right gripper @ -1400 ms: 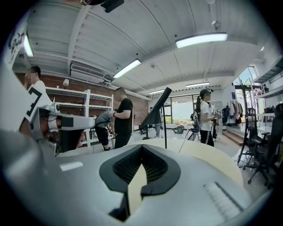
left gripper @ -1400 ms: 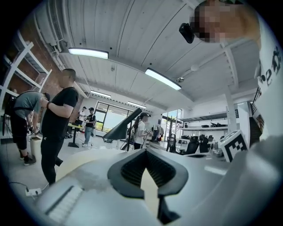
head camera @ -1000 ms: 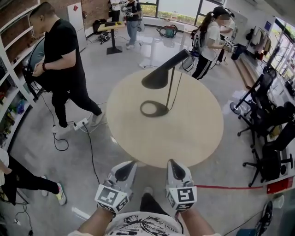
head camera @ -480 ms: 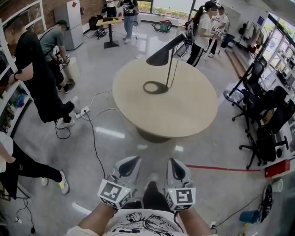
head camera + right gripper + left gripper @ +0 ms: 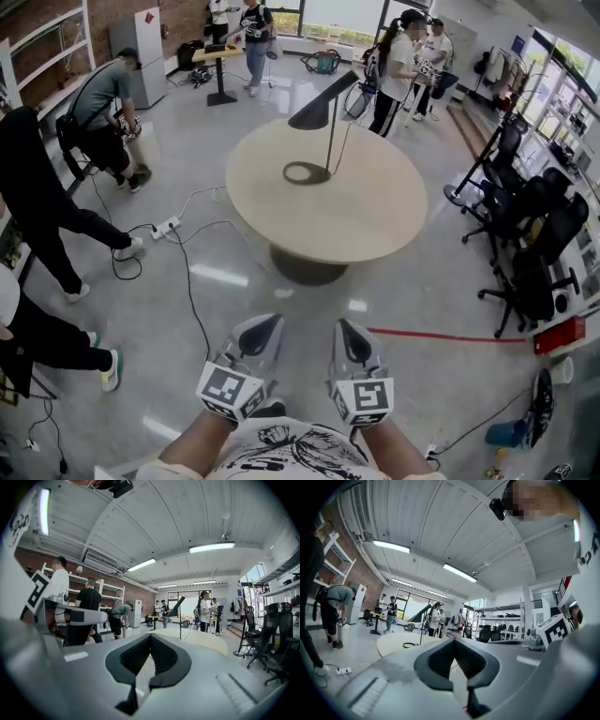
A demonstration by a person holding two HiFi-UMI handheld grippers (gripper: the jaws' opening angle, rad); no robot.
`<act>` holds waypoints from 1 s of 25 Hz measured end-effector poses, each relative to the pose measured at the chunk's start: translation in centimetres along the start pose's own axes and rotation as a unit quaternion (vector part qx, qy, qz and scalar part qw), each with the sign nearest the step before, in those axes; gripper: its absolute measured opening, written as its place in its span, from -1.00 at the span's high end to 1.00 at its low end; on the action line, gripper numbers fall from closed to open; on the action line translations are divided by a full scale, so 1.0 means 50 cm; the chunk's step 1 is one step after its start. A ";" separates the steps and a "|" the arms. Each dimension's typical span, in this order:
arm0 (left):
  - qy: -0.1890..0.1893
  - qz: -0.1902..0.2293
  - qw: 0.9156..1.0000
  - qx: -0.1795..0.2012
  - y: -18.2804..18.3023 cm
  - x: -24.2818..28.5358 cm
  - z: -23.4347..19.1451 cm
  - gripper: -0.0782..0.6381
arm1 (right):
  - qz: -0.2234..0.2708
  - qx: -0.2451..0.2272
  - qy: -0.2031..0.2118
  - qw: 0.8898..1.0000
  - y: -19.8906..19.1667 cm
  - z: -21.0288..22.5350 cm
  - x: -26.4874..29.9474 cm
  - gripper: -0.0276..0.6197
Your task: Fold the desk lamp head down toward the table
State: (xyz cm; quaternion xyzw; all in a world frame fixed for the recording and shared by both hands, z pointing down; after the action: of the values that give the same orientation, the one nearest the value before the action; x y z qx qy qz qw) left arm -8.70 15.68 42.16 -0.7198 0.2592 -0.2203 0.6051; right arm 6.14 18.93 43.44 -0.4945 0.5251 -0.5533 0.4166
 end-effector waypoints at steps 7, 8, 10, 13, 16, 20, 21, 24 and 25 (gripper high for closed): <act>0.019 -0.002 1.000 -0.005 -0.010 -0.024 0.056 0.77 | -0.005 -0.001 0.022 1.000 0.002 0.001 -0.059 0.89; 0.021 -0.002 1.000 -0.005 -0.012 -0.025 0.065 0.77 | -0.005 -0.002 0.024 1.000 0.002 0.003 -0.067 0.89; 0.025 -0.003 1.000 -0.008 -0.017 -0.030 0.083 0.77 | -0.008 -0.003 0.026 1.000 0.001 0.009 -0.084 0.89; 0.029 -0.005 1.000 -0.008 -0.024 -0.035 0.106 0.77 | -0.008 -0.006 0.028 1.000 -0.002 0.021 -0.105 0.89; 0.033 -0.005 0.999 -0.003 -0.023 -0.039 0.117 0.77 | -0.004 -0.004 0.023 1.000 -0.005 0.031 -0.116 0.89; 0.030 -0.005 1.000 0.004 -0.023 -0.041 0.135 0.77 | 0.002 -0.005 0.021 1.000 0.000 0.040 -0.135 0.89; 0.030 -0.005 1.000 0.005 -0.024 -0.041 0.141 0.77 | 0.004 -0.006 0.022 1.000 0.001 0.041 -0.140 0.89; 0.027 -0.004 1.000 0.007 -0.026 -0.039 0.155 0.77 | 0.001 -0.011 0.033 0.999 -0.005 0.038 -0.151 0.89; 0.025 -0.003 1.000 0.008 -0.026 -0.039 0.158 0.77 | -0.002 -0.011 0.036 0.999 -0.008 0.036 -0.151 0.89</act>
State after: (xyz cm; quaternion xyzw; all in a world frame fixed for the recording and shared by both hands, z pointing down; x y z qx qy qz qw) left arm -5.07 23.05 42.11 -0.7099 0.2703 -0.2424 0.6035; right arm 9.16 26.09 42.95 -0.4798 0.5452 -0.5654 0.3910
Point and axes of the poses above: the fingertips, and each gripper's own axes: x forward along the fingers, z to its right, y out of its top, the point moved 4 cm from there along -x, backward along the fingers, and after that the axes turned 2 degrees about -y, right-handed, at the moved point
